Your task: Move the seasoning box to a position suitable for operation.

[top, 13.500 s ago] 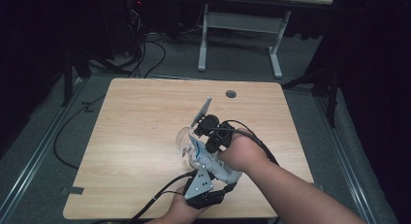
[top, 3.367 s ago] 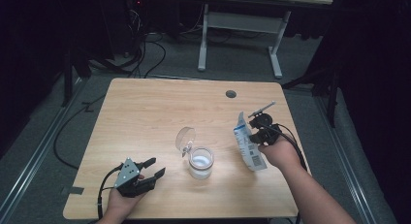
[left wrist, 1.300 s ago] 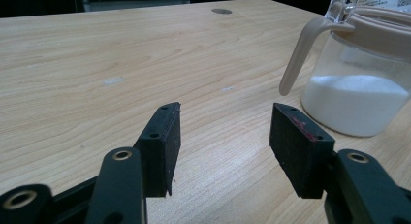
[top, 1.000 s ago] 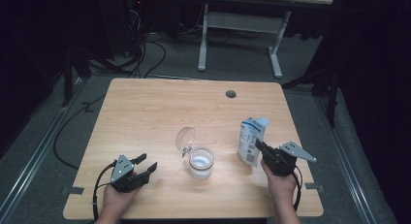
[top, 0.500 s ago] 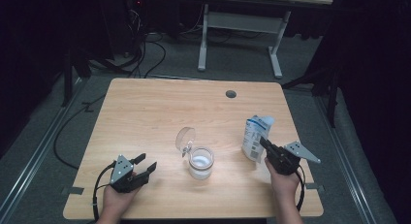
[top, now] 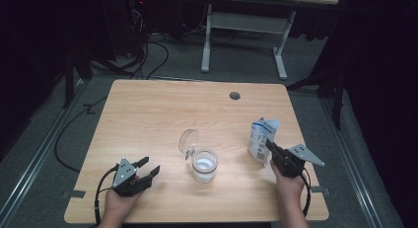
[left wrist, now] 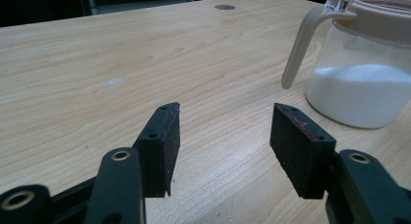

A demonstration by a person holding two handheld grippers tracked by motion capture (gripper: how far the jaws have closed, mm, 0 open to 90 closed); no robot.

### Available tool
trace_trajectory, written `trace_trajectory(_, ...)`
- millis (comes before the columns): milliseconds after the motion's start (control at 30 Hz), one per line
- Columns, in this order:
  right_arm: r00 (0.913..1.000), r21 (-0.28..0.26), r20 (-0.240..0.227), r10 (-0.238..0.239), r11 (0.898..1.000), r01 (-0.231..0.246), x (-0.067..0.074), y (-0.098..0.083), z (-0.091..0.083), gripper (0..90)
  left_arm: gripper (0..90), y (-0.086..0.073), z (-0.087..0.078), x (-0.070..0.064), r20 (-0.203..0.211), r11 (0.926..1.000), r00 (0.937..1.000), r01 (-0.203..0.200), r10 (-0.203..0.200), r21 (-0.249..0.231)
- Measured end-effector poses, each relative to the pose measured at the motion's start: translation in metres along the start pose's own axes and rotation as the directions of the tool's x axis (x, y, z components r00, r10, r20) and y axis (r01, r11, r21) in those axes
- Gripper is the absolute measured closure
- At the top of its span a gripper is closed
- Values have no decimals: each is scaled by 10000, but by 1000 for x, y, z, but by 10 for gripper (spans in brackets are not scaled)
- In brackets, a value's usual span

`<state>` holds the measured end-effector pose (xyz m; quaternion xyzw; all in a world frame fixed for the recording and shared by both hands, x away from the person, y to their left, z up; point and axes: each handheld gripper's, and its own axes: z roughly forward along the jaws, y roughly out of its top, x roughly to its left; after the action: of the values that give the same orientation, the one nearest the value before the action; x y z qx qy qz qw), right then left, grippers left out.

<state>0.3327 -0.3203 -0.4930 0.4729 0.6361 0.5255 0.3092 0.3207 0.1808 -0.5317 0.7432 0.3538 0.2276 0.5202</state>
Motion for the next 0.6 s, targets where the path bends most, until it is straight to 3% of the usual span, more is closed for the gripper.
trace_trajectory(600, 9998, 173, 165, -132, 9998, 130, 9, -6, -6, 847, 447, 0, -2, 1, 101, 9999, 9999, 56, -55, -114)
